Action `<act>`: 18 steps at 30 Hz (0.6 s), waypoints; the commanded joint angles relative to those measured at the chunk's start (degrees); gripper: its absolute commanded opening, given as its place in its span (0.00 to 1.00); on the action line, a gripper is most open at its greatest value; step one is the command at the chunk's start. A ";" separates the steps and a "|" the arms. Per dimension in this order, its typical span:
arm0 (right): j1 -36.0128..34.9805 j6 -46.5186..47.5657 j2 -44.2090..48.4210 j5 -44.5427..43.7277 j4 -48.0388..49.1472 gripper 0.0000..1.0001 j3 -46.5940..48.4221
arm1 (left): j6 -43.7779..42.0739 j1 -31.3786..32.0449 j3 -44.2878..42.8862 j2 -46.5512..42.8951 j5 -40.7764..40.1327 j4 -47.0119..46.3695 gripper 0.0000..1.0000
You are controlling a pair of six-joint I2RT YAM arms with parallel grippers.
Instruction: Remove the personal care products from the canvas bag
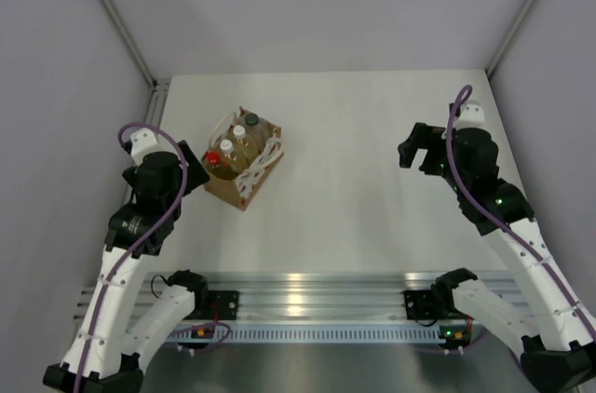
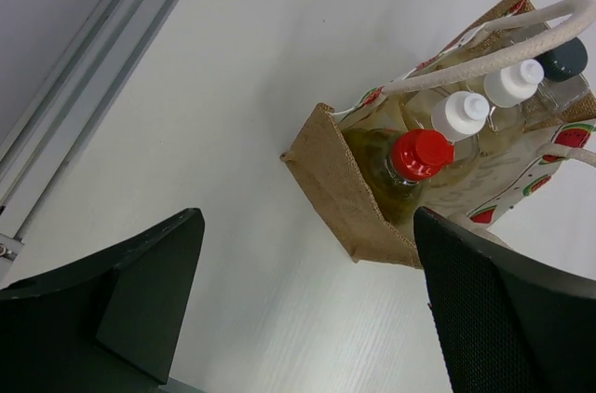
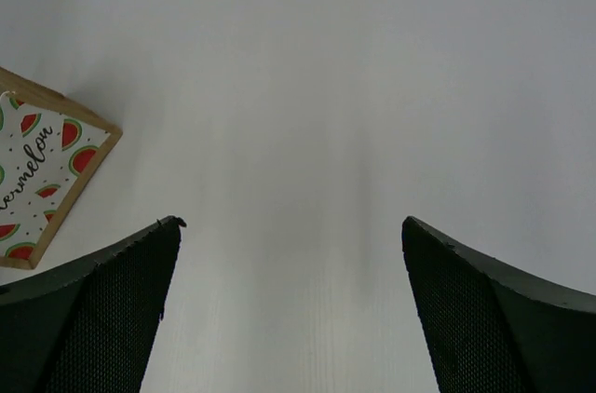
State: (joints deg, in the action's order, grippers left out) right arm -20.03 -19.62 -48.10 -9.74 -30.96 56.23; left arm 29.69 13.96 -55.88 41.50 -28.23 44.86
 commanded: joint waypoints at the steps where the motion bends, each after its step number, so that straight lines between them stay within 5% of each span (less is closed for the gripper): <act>1: -0.45 -2.00 0.55 -2.74 1.69 0.99 0.73 | 0.98 -0.24 0.33 -0.45 -1.30 -1.97 0.98; 8: -0.45 -6.65 -4.01 8.31 8.17 1.00 0.11 | 0.98 -0.24 0.59 -0.28 -0.95 -2.59 0.98; 12: -0.88 -12.71 -11.92 21.21 17.84 1.00 -0.42 | 0.98 -0.24 0.77 -0.71 -0.60 -2.67 0.98; 18: -7.02 -22.91 -29.20 29.50 33.05 0.99 5.37 | 0.45 -0.24 1.03 -0.98 0.63 -3.20 0.98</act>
State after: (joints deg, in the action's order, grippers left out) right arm -23.29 -35.70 -70.00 11.90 -11.60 56.82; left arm 30.13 13.96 -55.09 40.99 -28.05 44.56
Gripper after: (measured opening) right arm 0.993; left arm 0.983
